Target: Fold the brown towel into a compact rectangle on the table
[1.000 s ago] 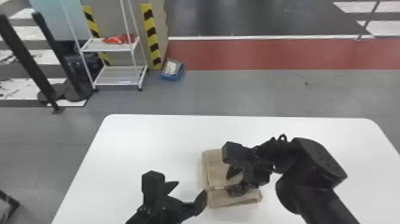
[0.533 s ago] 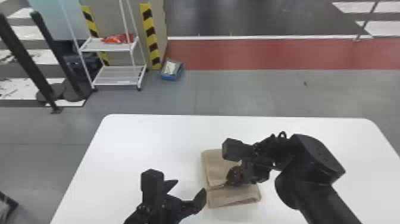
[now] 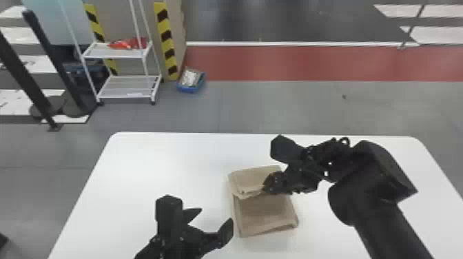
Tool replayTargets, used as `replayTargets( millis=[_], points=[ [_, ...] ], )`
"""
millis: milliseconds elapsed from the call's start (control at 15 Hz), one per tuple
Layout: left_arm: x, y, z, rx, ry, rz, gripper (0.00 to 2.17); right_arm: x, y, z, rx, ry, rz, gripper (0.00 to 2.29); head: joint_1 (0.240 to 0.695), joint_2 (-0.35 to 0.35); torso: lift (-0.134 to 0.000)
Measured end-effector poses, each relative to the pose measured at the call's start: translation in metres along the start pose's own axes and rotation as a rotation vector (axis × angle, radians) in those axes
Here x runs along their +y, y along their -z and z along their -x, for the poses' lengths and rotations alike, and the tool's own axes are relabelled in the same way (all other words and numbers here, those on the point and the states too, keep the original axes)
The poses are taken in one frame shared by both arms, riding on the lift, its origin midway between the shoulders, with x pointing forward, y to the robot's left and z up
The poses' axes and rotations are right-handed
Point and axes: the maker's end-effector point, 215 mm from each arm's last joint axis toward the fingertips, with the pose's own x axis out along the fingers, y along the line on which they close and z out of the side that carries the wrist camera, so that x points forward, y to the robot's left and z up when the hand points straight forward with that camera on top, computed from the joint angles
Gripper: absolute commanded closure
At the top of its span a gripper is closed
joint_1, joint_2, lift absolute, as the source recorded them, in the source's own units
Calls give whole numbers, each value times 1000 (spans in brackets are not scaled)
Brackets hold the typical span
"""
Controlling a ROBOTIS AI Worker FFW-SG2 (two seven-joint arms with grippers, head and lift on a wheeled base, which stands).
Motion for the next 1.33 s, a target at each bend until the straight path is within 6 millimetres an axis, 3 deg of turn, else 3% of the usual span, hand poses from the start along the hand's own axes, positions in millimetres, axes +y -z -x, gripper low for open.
replayTargets(
  millis=[133,267,400,533,733,933,1333],
  points=[
    [-11,-2,-3,-5,27,-2,282,-11,-5,12,-37,25,-21,1328,695,-6,0],
    [-26,-3,-14,-7,69,-17,515,-15,-9,19,-64,26,-37,1328,695,-24,0],
    [-40,-2,-30,2,111,-26,1062,-15,-15,22,-81,27,-42,1328,695,-48,0],
    [-55,-2,-45,5,148,-16,1771,-10,-19,22,-91,25,-44,1328,695,-65,0],
    [-67,-8,-62,-11,175,-13,1798,-4,-17,27,-99,21,-54,1328,695,-93,0],
    [-66,-10,-72,-22,194,-21,1798,2,-12,35,-110,18,-64,1328,695,-105,0],
    [-70,10,-90,44,164,-91,1794,-6,-13,53,-130,60,-66,1328,695,-131,0]
  ],
)
